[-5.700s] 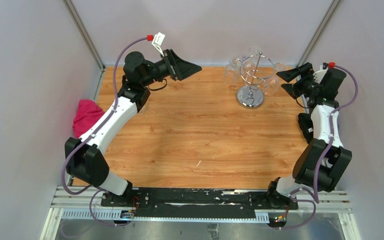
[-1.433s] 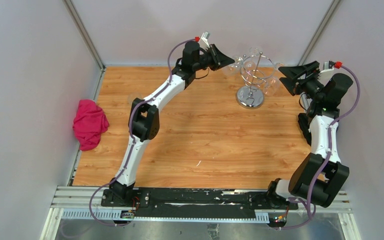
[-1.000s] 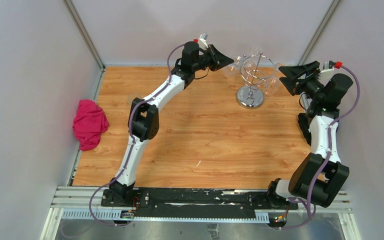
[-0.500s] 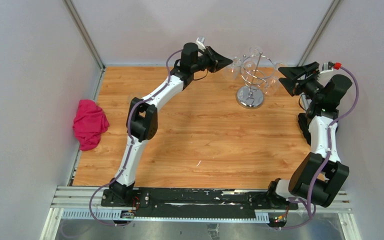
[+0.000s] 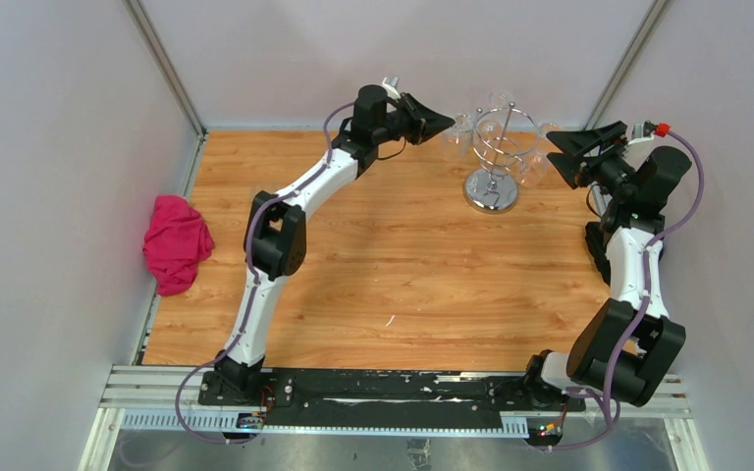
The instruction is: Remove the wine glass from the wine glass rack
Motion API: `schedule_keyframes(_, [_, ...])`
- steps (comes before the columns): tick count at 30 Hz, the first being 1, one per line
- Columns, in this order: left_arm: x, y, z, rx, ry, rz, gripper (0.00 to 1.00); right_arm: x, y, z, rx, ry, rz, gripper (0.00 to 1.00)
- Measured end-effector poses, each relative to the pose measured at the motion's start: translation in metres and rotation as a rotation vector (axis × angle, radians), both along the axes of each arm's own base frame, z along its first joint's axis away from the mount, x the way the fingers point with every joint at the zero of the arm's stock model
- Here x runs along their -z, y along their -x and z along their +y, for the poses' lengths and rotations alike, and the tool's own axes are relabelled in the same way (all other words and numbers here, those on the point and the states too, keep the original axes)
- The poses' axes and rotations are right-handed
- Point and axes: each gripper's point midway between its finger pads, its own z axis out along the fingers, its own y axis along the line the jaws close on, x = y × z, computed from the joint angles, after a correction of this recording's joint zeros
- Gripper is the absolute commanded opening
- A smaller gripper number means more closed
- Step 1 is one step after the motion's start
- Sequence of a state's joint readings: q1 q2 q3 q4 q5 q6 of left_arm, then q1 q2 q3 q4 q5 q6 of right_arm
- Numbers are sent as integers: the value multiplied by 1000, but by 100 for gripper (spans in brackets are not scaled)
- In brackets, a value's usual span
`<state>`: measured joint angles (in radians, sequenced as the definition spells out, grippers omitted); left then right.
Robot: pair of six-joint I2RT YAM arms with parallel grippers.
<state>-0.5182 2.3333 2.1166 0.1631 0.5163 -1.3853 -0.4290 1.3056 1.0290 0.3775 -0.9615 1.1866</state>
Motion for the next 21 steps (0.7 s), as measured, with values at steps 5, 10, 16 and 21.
schedule_keyframes(5, [-4, 0, 2, -4, 11, 6, 0, -1, -1, 0, -1, 2, -7, 79])
schedule_keyframes(10, [-10, 2, 6, -9, 15, 4, 0, -2, -1, 0, -1, 3, -13, 80])
schedule_keyframes(16, [-20, 4, 16, -20, 18, -1, 0, -2, 0, 0, -4, 2, -13, 80])
schedule_keyframes(21, [-23, 7, 22, -26, 15, -2, 0, -2, 0, 1, -7, 1, -12, 80])
